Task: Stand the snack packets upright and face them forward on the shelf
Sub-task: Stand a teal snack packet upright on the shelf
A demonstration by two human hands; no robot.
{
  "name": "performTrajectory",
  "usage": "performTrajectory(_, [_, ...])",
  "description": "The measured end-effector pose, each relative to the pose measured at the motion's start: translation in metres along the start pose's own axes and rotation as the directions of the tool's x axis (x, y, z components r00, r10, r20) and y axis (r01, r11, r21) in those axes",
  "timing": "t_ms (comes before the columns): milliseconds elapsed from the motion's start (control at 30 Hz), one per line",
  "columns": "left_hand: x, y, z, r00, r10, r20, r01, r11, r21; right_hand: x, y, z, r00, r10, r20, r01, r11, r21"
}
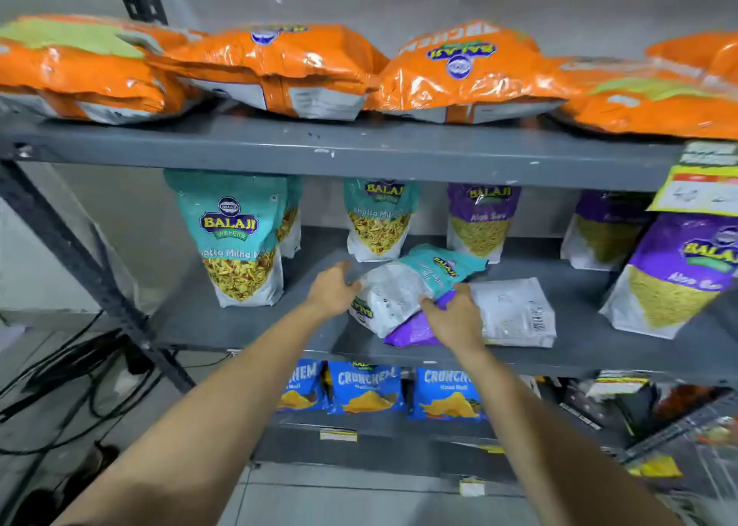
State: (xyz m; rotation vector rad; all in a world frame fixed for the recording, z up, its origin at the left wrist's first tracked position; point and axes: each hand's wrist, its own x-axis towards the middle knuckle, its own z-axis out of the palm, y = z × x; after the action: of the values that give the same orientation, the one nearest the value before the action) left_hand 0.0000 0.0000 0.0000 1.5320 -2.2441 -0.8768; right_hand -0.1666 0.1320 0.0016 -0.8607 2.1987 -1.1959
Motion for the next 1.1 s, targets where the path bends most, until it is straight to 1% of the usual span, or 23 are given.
performTrajectory(67, [0.014,-0.002,0.004,0.995,-0.026,0.093,0.030,0.999,-0.039,0.010,0.000,0.020,0.987,0.161,-0.003,-0.159,0.976,0.147])
performTrajectory(100, [0.027,-0.007,0.006,0.989,-0.046,0.141,0.056,0.996,-0.068,0.017,0.001,0.033,0.971,0.238,0.008,-0.234,0.945,0.227])
performTrajectory(133, [0.035,-0.010,0.007,0.981,-0.070,0.180,0.093,0.988,-0.126,0.025,0.006,0.044,0.957,0.286,0.043,-0.285,0.910,0.302])
performTrajectory(167, [0.045,-0.015,0.009,0.969,-0.097,0.225,0.149,0.962,-0.227,0.049,0.024,0.064,0.950,0.308,0.050,-0.305,0.879,0.365])
performTrajectory(200, [0.053,-0.020,0.011,0.950,-0.110,0.292,0.212,0.914,-0.345,0.056,0.025,0.074,0.934,0.354,0.052,-0.344,0.849,0.400])
performTrajectory(233, [0.059,-0.025,0.012,0.917,-0.118,0.381,0.293,0.847,-0.444,0.061,0.025,0.081,0.923,0.379,0.068,-0.370,0.820,0.438])
performTrajectory(267, [0.060,-0.027,0.012,0.877,-0.127,0.464,0.375,0.785,-0.494,0.068,0.029,0.088,0.907,0.415,0.070,-0.398,0.790,0.467])
performTrajectory(333, [0.060,-0.031,0.011,0.810,-0.136,0.570,0.471,0.729,-0.497,0.060,0.015,0.088,0.914,0.396,0.083,-0.383,0.781,0.493])
performTrajectory(367, [0.058,-0.032,0.011,0.799,-0.137,0.586,0.483,0.726,-0.489,0.052,0.007,0.084,0.920,0.386,0.072,-0.367,0.781,0.506])
performTrajectory(400, [0.053,-0.030,0.011,0.802,-0.138,0.581,0.479,0.730,-0.488,0.043,0.002,0.080,0.921,0.385,0.061,-0.357,0.771,0.527])
performTrajectory(433, [0.048,-0.033,0.011,0.815,-0.141,0.562,0.467,0.734,-0.493,0.031,0.000,0.074,0.921,0.384,0.063,-0.352,0.753,0.555])
performTrajectory(500, [0.033,-0.042,0.014,0.847,-0.135,0.514,0.444,0.712,-0.544,0.011,0.007,0.063,0.922,0.372,0.109,-0.362,0.724,0.587])
performTrajectory(567, [0.015,-0.051,0.013,0.889,-0.126,0.441,0.400,0.683,-0.611,-0.008,0.012,0.048,0.942,0.292,0.167,-0.331,0.717,0.614])
performTrajectory(600, [0.008,-0.056,0.014,0.907,-0.126,0.402,0.372,0.687,-0.624,-0.015,0.012,0.043,0.953,0.241,0.184,-0.302,0.717,0.628])
performTrajectory(700, [-0.005,-0.063,0.011,0.960,-0.099,0.263,0.254,0.705,-0.663,-0.017,0.014,0.044,0.981,0.096,0.170,-0.183,0.761,0.622])
performTrajectory(800, [-0.005,-0.061,0.008,0.993,-0.067,0.096,0.115,0.712,-0.693,0.001,0.007,0.054,0.985,-0.057,0.165,-0.047,0.825,0.564])
performTrajectory(867, [0.000,-0.059,0.008,0.997,-0.071,-0.017,0.041,0.738,-0.673,0.020,0.002,0.063,0.977,-0.140,0.163,0.034,0.847,0.530])
performTrajectory(933, [0.006,-0.058,0.010,0.992,-0.083,-0.094,0.008,0.790,-0.613,0.040,-0.002,0.071,0.968,-0.192,0.162,0.092,0.871,0.482])
performTrajectory(1033, [0.013,-0.066,0.020,0.983,-0.085,-0.163,-0.015,0.846,-0.533,0.056,-0.002,0.081,0.951,-0.237,0.198,0.139,0.902,0.409])
performTrajectory(1100, [0.014,-0.073,0.024,0.981,-0.079,-0.176,-0.022,0.860,-0.510,0.060,0.002,0.084,0.950,-0.235,0.207,0.134,0.902,0.411])
